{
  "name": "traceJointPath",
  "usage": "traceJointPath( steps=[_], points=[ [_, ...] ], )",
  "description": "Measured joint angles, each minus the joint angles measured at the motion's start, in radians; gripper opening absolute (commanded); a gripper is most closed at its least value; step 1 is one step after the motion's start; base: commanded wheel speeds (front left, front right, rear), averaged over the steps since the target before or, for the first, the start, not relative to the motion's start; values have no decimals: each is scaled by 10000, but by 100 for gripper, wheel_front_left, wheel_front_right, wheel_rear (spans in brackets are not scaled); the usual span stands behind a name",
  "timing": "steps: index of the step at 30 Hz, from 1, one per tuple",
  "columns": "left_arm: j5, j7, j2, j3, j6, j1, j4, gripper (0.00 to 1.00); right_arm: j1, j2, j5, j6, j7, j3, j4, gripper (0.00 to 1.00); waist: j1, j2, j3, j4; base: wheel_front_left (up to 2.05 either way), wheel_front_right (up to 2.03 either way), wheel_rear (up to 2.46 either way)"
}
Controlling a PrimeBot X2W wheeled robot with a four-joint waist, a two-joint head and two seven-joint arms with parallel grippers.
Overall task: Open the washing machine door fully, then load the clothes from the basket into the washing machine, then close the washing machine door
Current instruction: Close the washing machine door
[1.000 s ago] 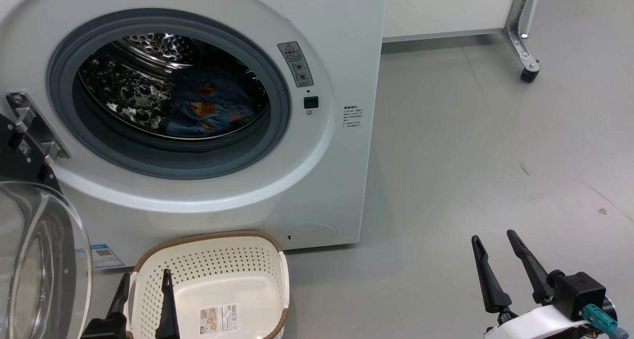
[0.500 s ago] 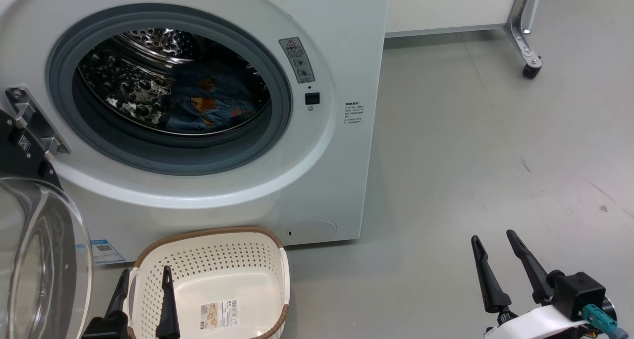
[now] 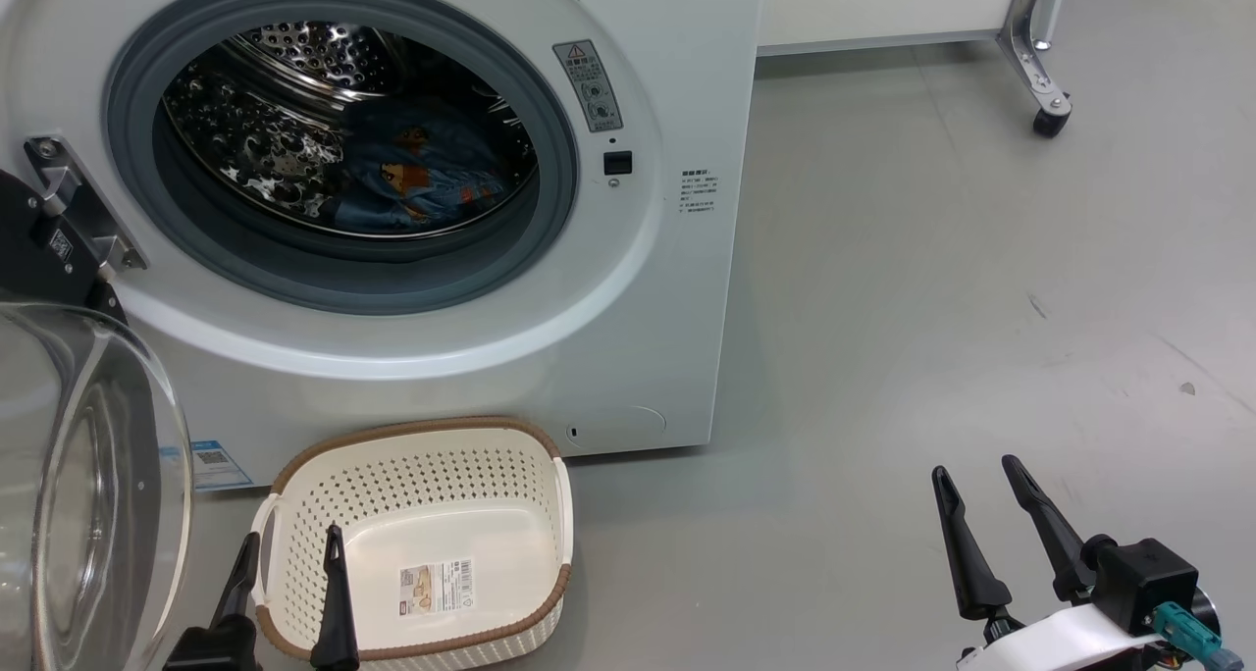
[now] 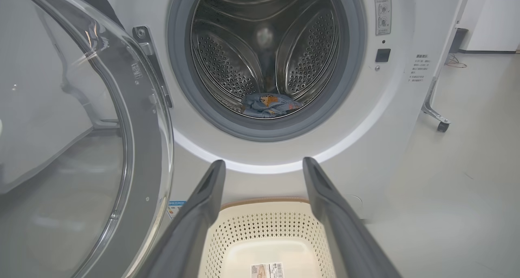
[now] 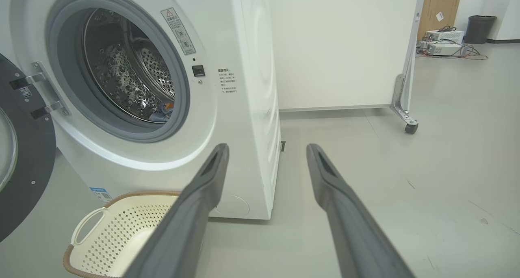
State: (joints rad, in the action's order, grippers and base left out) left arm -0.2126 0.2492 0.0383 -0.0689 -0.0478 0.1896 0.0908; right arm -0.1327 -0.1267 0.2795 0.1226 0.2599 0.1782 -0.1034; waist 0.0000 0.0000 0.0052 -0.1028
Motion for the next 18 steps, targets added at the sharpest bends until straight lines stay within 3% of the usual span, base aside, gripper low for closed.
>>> traceJointPath(
  steps=[18],
  points=[
    [19,0,6,-12,-27,2,12,100,0,31,0,0,0,-4,-2,100,0,0,7,-13,-60,60,0]
  ],
)
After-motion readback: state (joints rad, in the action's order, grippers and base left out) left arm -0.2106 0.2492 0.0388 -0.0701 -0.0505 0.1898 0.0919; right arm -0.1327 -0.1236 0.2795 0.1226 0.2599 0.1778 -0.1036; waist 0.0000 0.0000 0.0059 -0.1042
